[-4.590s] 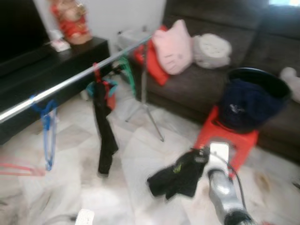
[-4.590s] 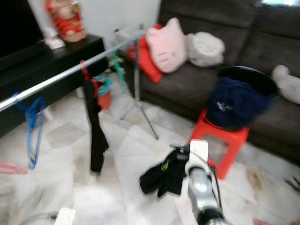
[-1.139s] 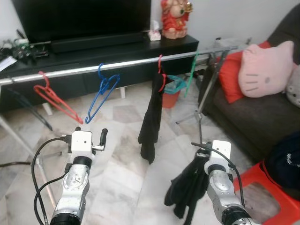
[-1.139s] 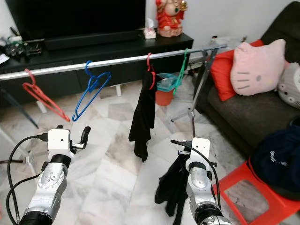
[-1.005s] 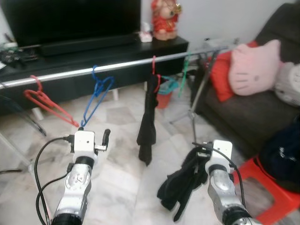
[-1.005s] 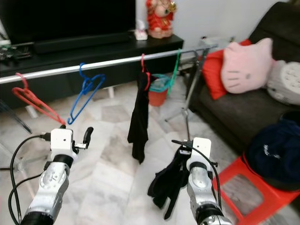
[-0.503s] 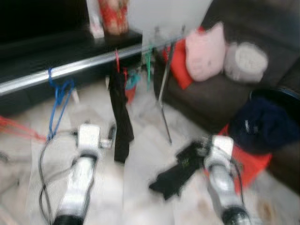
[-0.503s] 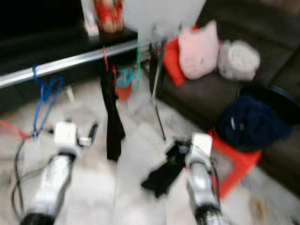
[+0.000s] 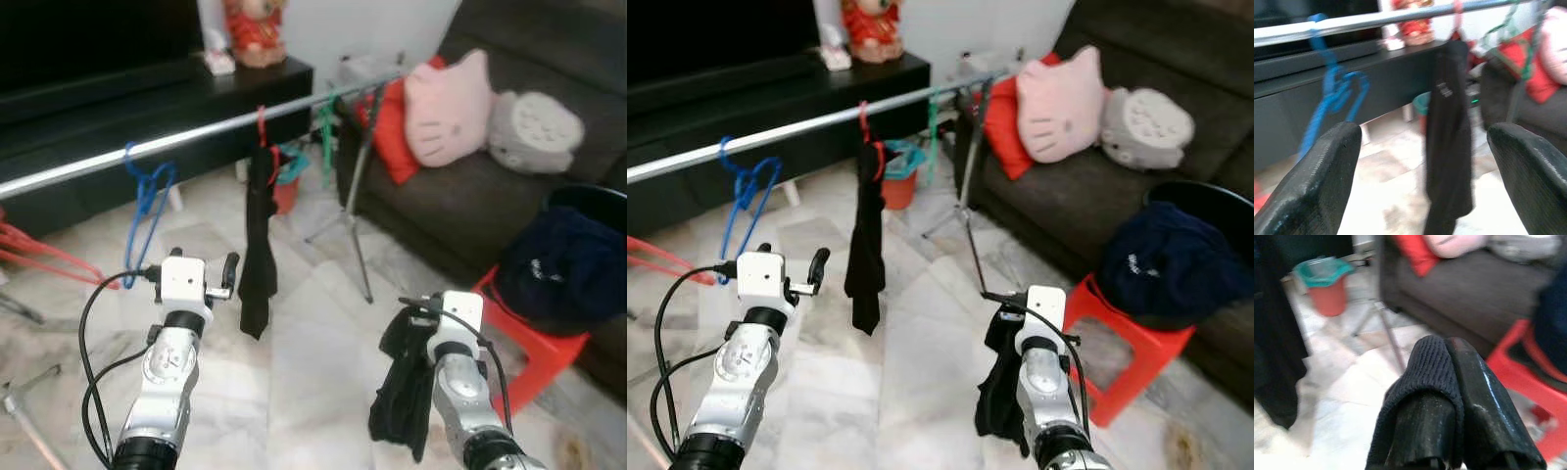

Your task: Hang hanger

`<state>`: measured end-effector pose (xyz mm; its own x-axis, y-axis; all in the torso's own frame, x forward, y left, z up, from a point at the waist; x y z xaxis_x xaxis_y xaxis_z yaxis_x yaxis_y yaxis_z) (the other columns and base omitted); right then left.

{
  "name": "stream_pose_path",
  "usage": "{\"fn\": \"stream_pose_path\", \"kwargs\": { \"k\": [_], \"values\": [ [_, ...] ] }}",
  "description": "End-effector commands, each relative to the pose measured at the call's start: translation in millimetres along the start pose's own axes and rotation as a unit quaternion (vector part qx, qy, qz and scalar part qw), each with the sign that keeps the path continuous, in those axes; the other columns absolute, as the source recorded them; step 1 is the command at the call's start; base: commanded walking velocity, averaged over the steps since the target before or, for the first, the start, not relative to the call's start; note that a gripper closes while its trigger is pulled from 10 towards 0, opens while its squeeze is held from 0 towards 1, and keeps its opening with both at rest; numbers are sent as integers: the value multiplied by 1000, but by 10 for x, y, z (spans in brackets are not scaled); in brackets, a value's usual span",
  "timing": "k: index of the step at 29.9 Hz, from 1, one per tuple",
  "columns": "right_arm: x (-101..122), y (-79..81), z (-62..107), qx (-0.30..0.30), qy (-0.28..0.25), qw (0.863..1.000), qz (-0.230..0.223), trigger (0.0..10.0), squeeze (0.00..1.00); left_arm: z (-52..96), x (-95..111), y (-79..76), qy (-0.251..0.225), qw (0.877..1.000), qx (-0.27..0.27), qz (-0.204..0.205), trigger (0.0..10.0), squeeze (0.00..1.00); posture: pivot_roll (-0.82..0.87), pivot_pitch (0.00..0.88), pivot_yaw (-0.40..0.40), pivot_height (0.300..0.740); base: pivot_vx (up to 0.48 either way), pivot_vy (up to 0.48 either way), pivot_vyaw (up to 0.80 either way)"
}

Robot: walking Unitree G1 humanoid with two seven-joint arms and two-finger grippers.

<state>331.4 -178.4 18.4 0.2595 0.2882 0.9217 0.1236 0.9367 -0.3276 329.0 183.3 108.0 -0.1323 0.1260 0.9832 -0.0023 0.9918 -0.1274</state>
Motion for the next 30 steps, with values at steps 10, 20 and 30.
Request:
{"fn": "stream_pose_path", "kwargs": {
  "k": [10,20,30],
  "values": [
    [69,-47,-21,-3,-20,1000,4,10000,0,-45,52,-27,-7,1000,3,2,10000,0,72,0,-42,740,0,0,299],
    [28,-63,-10,-2,-14,1000,6,10000,0,-43,53,-9,-8,1000,8,3,10000,0,72,0,-42,740,230,0,509],
    [47,-43,-11,2,-18,1000,0,10000,0,-47,59,-3,-9,1000,9,2,10000,0,70,0,-40,740,302,0,67]
  ]
}}
Point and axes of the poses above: a point about 5 cm out from each wrist's last joint towards the gripper, its own z axis pointing back from the gripper into the wrist, its own x axis along the axis of the wrist's last joint, y = z × x, the point moved 3 cm from there along -z, pointing out of the wrist towards the gripper, and after that the axes turned 15 degrees about z, right-handed, at the moved point
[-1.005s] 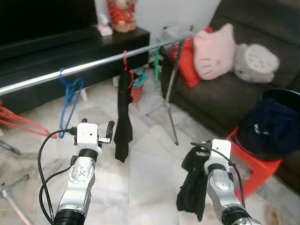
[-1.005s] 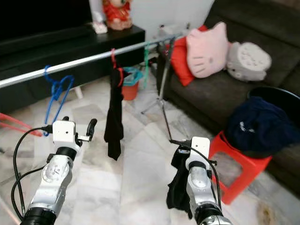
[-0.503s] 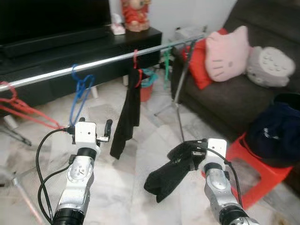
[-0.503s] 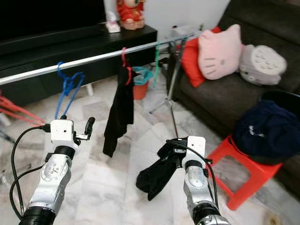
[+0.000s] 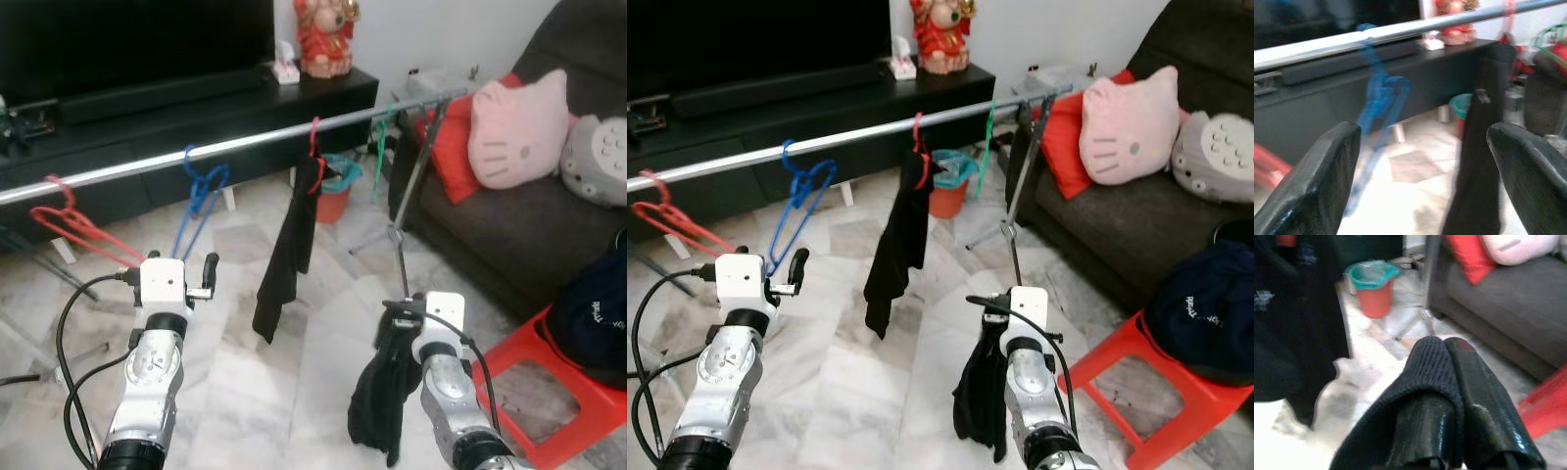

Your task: Hang hanger

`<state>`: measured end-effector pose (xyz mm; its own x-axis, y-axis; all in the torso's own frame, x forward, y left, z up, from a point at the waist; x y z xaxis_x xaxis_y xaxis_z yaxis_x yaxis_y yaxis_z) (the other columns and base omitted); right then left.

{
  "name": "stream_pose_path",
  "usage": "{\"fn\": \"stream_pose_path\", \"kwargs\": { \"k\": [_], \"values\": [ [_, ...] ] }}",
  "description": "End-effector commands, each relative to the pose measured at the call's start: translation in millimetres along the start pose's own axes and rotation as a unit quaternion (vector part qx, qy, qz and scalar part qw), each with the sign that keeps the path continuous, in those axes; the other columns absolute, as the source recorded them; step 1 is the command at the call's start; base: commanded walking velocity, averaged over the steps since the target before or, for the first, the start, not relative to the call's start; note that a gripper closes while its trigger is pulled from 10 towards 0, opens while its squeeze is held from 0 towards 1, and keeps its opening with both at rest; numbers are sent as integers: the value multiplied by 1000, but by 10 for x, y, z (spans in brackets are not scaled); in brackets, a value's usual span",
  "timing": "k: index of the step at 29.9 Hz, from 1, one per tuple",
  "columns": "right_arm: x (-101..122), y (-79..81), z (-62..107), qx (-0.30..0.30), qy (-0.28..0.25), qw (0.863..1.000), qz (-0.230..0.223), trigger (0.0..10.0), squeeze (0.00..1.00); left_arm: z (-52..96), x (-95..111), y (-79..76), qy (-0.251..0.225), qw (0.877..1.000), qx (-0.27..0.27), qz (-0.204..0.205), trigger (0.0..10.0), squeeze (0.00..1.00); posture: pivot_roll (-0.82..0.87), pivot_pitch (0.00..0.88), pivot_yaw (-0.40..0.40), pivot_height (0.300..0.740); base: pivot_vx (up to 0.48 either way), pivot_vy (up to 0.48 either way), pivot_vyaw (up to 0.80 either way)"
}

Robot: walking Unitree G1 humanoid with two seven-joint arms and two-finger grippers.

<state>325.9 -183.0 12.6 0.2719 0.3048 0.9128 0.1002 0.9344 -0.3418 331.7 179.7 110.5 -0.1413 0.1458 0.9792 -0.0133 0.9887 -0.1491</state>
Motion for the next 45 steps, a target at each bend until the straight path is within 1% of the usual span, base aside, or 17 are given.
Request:
{"fn": "stream_pose_path", "kwargs": {
  "k": [1,6,8,11,14,16,23,36,38,45],
  "values": [
    [126,-10,-40,-6,-23,1000,-9,10000,0,-20,43,35,-5,1000,2,-9,10000,0,70,0,-40,740,304,0,0],
    [129,10,-34,1,-26,1000,-2,10000,0,-23,52,46,-6,1000,4,-9,10000,0,70,0,-40,740,306,0,0],
    [136,18,-34,3,-28,1000,4,10000,0,-25,57,51,-7,1000,5,-9,10000,0,70,0,-40,740,307,0,747],
    [123,23,-34,3,-23,1000,-4,10000,0,-31,62,52,-8,1000,6,-9,10000,0,70,0,-42,740,310,0,800],
    [126,24,-34,4,-25,1000,-2,10000,0,-33,60,48,-7,1000,5,-9,10000,0,70,0,-42,740,310,0,683],
    [121,22,-32,2,-23,1000,-8,10000,0,-30,49,23,-4,1000,-5,-9,10000,0,70,0,-42,740,247,0,0],
    [139,5,-35,-4,-28,1000,-12,10000,0,-8,-3,-28,9,1000,-21,3,10000,0,70,0,-42,740,0,0,0],
    [140,-4,-36,-8,-28,1000,-13,10000,0,-10,-30,-39,17,1000,-21,9,10000,0,69,0,-41,740,0,0,0],
    [147,-5,-36,-8,-30,999,-7,10000,0,-10,-32,-45,18,1000,-22,10,10000,0,69,0,-41,740,0,257,0],
    [142,-8,-37,-10,-27,999,-16,10000,0,-10,-30,-43,18,1000,-21,11,10000,0,70,0,-41,740,0,259,0]
  ]
}}
Point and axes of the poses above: a point about 5 cm out from each wrist's last joint towards the gripper, its own z axis pointing back from the gripper into the wrist, its own x axis along the axis of the wrist's last joint, y = z × x, the point moved 3 cm from there along -z, pointing out of the wrist towards the gripper, and after that the axes turned 15 degrees about z, right-handed, at the moved point
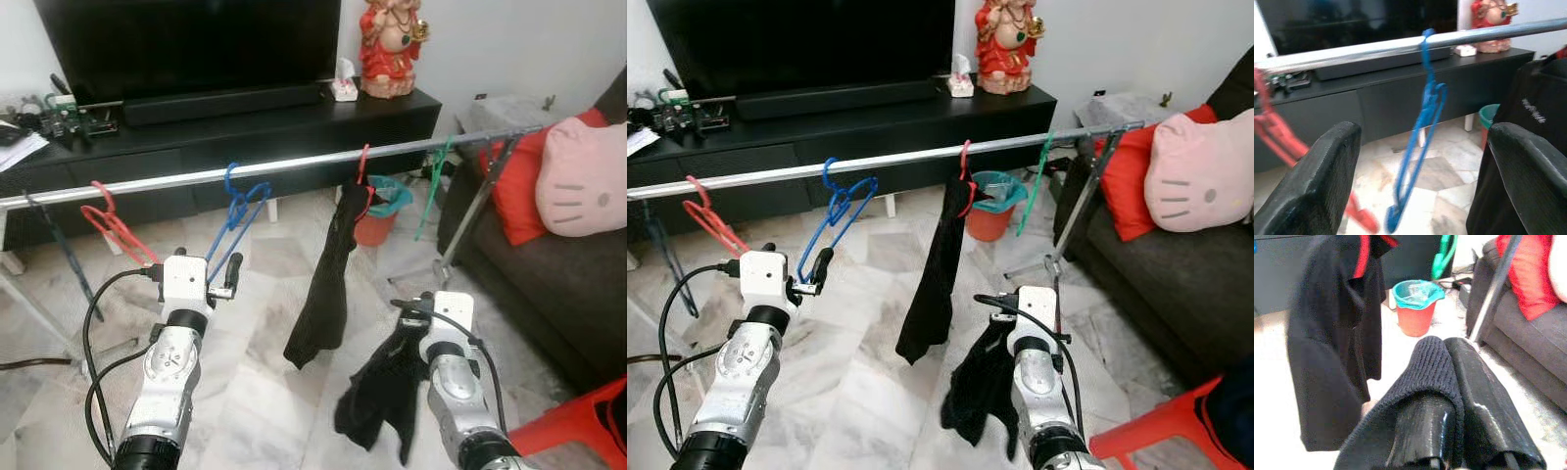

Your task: Hang hanger

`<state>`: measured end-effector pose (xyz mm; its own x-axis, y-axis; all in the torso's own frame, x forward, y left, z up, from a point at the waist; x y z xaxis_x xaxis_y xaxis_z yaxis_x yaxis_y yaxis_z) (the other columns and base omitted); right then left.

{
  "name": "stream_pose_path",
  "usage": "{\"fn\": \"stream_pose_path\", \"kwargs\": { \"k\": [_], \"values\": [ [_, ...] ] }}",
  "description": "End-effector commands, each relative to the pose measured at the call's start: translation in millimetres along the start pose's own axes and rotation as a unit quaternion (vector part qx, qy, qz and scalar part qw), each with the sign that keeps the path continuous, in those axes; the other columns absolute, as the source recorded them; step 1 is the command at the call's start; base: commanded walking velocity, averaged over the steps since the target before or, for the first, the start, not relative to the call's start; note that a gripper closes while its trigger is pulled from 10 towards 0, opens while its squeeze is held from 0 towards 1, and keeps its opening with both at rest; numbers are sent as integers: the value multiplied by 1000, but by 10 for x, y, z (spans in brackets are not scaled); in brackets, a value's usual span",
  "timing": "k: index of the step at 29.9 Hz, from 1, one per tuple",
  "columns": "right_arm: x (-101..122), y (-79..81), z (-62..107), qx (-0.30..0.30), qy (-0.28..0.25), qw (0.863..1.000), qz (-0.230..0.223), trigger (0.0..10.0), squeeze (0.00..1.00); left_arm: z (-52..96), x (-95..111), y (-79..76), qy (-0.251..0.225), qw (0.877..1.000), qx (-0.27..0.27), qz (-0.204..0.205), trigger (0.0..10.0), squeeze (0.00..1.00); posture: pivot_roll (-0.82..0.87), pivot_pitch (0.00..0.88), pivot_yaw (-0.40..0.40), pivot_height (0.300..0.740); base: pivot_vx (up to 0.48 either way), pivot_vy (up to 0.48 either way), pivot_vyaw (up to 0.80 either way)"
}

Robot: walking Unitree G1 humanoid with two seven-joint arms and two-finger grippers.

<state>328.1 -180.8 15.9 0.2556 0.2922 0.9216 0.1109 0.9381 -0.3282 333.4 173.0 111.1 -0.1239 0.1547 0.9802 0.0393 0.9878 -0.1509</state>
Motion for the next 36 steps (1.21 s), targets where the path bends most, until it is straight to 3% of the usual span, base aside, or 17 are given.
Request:
{"fn": "stream_pose_path", "kwargs": {
  "k": [1,12,36],
  "values": [
    [97,-20,-30,-7,-18,1000,-8,10000,0,7,-24,25,9,1000,5,7,10000,0,70,0,-41,740,0,259,0],
    [70,-35,-40,-10,-7,1000,4,10000,0,-1,-24,18,9,1000,3,8,10000,0,70,0,-41,740,0,260,-561],
    [67,-21,-32,-13,-8,1000,11,10000,0,-7,-19,26,9,1000,4,12,10000,0,74,0,-39,740,0,261,0]
  ]
}}
Point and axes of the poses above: a point about 5 cm out from each wrist's last joint towards the gripper, its own z axis pointing back from the gripper into the wrist, its own x axis along the axis of the wrist's last joint, y = z × x, the point moved 3 cm from there along -z, pointing out of the wrist towards the gripper, and after that the axes turned 15 degrees about z, right-handed, at the moved point
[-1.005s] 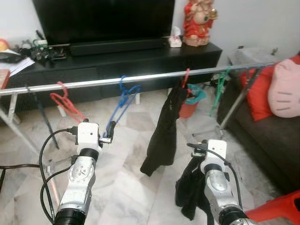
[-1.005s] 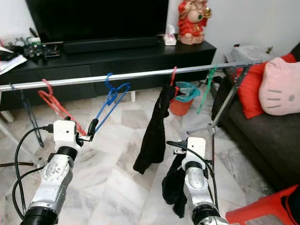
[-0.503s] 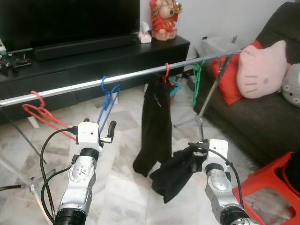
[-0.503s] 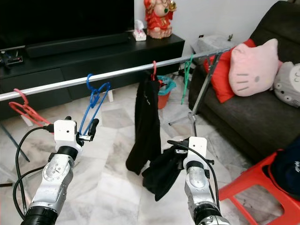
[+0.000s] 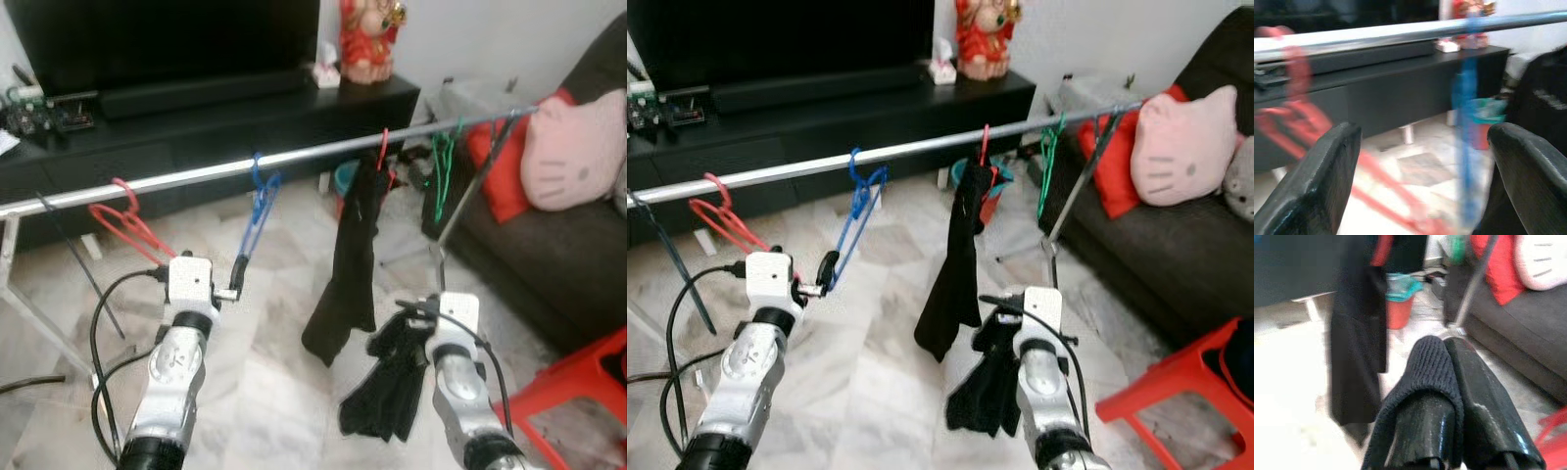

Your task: Hang hanger

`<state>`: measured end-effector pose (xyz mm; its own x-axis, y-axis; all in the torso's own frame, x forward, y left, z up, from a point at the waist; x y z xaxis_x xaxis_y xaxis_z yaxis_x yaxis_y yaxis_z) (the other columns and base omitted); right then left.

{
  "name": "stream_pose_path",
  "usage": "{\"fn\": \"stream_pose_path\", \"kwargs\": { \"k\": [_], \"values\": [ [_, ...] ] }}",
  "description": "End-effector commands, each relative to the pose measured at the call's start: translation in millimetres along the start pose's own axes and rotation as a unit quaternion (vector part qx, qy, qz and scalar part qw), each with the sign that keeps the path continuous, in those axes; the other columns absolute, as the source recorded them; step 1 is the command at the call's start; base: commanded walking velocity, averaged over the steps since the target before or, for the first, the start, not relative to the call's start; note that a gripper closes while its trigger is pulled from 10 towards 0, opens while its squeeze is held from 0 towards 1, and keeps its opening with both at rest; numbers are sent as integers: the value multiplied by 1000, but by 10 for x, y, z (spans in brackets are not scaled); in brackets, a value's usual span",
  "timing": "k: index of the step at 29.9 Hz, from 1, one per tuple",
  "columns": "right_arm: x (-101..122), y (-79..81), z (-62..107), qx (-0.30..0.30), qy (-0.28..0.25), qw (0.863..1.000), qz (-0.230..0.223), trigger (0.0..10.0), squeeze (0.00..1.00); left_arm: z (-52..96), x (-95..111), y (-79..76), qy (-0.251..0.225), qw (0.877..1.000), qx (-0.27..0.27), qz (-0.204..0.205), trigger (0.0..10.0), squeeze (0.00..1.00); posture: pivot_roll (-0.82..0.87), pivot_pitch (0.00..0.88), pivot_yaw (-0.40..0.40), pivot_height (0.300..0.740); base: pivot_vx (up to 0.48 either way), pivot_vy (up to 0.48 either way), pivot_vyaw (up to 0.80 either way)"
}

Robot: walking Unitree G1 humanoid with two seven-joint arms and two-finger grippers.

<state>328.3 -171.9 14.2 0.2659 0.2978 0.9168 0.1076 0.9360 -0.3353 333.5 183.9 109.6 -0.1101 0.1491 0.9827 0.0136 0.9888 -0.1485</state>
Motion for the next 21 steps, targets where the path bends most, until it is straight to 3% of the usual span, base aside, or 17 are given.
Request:
{"fn": "stream_pose_path", "kwargs": {
  "k": [1,6,13,21],
  "values": [
    [56,-110,-42,-14,-13,1000,6,10000,0,-8,-17,-84,2,1000,-9,14,10000,0,74,0,-39,740,0,266,0],
    [54,-112,-41,-15,-12,1000,7,10000,0,-9,-8,-86,0,1000,-10,13,10000,0,74,0,-39,740,0,253,0],
    [56,-110,-40,-18,-12,1000,6,10000,0,-13,16,-190,-3,999,-41,-1,10000,0,75,0,-38,740,0,0,0],
    [39,-129,-39,-25,-7,1000,2,10000,0,-2,16,-173,-4,999,-38,-2,10000,0,76,0,-38,740,95,0,-60]
  ]
}}
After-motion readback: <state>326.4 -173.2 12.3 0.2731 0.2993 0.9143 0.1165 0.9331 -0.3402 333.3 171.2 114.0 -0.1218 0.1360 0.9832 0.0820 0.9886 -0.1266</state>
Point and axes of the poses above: a point about 5 cm out from each wrist's last joint towards the gripper, its own z axis pointing back from the gripper into the wrist, its own x axis along the axis of the wrist's last joint, y = z × x, the point moved 3 cm from there along -z, pointing out of the wrist towards the gripper, and after that the axes turned 15 degrees about z, right-handed, at the moved point
